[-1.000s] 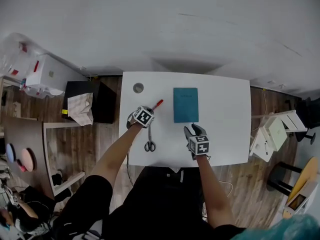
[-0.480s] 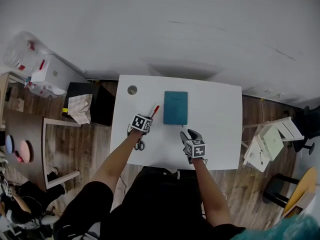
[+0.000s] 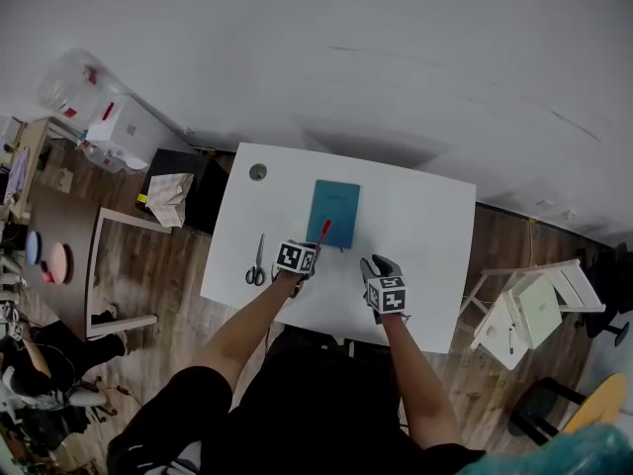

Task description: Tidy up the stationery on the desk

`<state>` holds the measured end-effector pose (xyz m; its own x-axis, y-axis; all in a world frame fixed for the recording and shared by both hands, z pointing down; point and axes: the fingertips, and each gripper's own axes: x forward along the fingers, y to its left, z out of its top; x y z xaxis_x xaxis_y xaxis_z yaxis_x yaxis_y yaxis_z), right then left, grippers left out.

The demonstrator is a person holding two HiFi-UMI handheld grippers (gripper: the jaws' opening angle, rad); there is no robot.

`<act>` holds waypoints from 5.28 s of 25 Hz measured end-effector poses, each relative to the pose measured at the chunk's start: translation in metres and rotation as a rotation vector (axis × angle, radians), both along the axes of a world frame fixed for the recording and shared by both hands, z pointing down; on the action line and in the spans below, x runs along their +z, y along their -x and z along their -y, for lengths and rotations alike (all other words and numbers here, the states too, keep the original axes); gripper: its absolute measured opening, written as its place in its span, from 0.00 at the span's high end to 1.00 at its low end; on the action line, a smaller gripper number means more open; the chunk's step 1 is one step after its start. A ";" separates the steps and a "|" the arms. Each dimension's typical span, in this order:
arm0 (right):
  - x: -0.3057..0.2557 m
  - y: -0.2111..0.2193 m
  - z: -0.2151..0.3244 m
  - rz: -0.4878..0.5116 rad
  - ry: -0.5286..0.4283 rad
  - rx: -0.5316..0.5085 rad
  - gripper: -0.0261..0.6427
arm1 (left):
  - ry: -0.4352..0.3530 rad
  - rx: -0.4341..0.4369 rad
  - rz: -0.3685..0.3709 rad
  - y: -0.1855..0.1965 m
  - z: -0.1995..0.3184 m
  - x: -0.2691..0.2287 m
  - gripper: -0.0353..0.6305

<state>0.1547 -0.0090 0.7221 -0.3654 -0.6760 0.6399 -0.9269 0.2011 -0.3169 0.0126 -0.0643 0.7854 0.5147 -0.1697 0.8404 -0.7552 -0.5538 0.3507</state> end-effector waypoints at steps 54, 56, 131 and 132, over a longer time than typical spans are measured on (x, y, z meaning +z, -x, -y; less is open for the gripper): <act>0.006 -0.060 0.005 0.127 -0.001 -0.153 0.89 | 0.023 -0.290 -0.066 -0.140 0.041 0.012 0.85; 0.003 -0.054 0.005 0.128 -0.015 -0.168 0.89 | 0.008 -0.266 -0.075 -0.133 0.037 0.002 0.85; 0.103 0.363 -0.006 -0.227 0.306 0.177 0.83 | -0.039 -0.140 -0.287 0.310 -0.043 -0.005 0.93; 0.103 0.363 -0.007 -0.222 0.308 0.176 0.83 | -0.038 -0.138 -0.288 0.310 -0.045 -0.006 0.93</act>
